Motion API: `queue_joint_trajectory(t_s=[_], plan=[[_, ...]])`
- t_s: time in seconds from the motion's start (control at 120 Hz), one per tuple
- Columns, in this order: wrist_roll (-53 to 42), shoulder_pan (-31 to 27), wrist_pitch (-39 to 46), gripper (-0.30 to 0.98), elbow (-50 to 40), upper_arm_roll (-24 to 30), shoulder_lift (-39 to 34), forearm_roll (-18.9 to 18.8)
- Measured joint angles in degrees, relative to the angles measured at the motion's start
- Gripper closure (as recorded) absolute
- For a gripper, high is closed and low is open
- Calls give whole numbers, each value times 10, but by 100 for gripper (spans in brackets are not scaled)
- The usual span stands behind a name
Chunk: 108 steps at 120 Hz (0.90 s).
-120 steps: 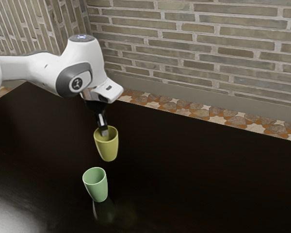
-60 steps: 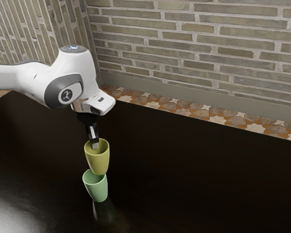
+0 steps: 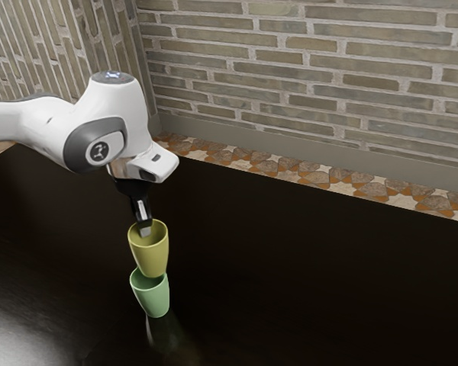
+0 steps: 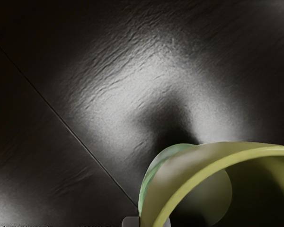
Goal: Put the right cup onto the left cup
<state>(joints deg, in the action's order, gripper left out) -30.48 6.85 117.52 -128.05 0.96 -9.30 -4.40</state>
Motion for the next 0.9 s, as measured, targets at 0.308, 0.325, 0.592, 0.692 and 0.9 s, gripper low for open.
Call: queue_joint_trajectory(t_s=[0.308,0.325,0.592,0.692,0.9], plan=[[14,-4,-19,78,-6,0,-4,-7],[14,-4,-20,78,-6,0,-3,-7],[26,-4,-24,78,-14,0,10,-14],[30,-4,-24,78,-14,0,15,-18],[38,-1,-24,78,4,0,38,-29]])
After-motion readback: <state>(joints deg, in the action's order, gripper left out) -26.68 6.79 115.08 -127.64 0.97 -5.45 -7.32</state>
